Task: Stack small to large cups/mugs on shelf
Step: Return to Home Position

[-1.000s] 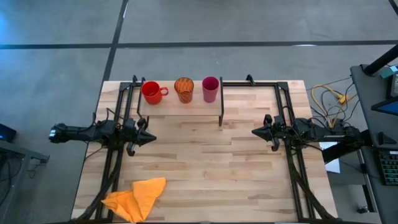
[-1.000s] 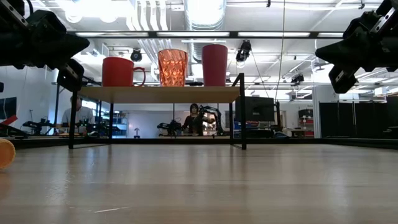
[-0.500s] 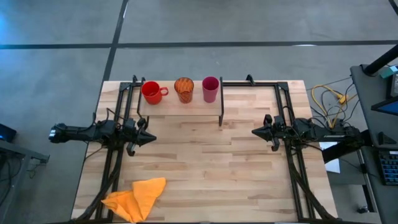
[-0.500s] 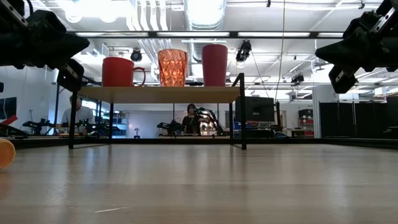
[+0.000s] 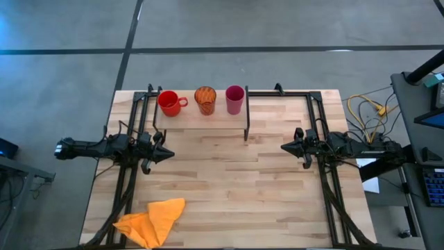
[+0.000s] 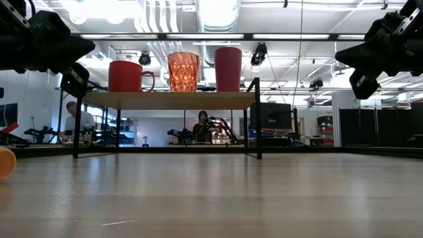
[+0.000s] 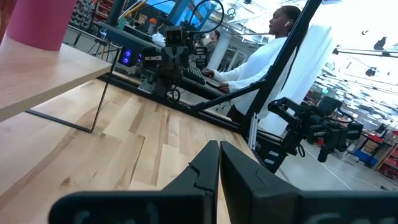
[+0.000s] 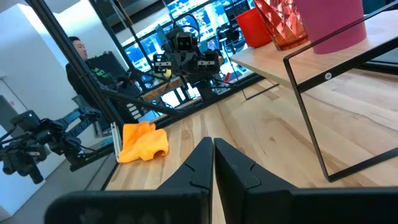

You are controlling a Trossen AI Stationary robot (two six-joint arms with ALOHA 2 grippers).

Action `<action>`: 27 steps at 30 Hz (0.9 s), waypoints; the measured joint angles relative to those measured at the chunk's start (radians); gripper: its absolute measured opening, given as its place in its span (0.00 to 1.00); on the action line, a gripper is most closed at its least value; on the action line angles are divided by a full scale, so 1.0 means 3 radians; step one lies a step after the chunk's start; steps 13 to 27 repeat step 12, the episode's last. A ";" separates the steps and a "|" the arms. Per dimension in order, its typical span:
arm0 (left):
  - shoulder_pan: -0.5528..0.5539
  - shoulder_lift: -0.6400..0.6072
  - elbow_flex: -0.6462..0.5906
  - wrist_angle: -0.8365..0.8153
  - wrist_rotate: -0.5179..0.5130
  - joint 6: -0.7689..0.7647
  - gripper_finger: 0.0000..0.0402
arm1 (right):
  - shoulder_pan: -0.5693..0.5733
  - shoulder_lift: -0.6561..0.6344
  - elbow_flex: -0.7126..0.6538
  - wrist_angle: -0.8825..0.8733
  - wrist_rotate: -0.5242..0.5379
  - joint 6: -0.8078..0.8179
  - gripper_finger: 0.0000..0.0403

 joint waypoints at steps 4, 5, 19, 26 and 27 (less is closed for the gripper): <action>0.0000 0.0002 0.0000 0.0000 -0.0001 0.0000 0.00 | 0.0001 0.0000 0.0000 0.0000 0.0000 0.0000 0.02; 0.0001 0.0002 0.0000 0.0000 -0.0001 0.0000 0.00 | 0.0000 0.0000 0.0000 0.0000 0.0000 -0.0001 0.02; 0.0001 0.0001 0.0000 0.0001 -0.0020 0.0000 0.00 | 0.0001 0.0000 0.0000 0.0000 0.0000 -0.0001 0.02; 0.0001 0.0001 0.0000 0.0001 -0.0020 0.0000 0.00 | 0.0001 0.0000 0.0000 0.0000 0.0000 -0.0001 0.02; 0.0001 0.0001 0.0000 0.0001 -0.0020 0.0000 0.00 | 0.0001 0.0000 0.0000 0.0000 0.0000 -0.0001 0.02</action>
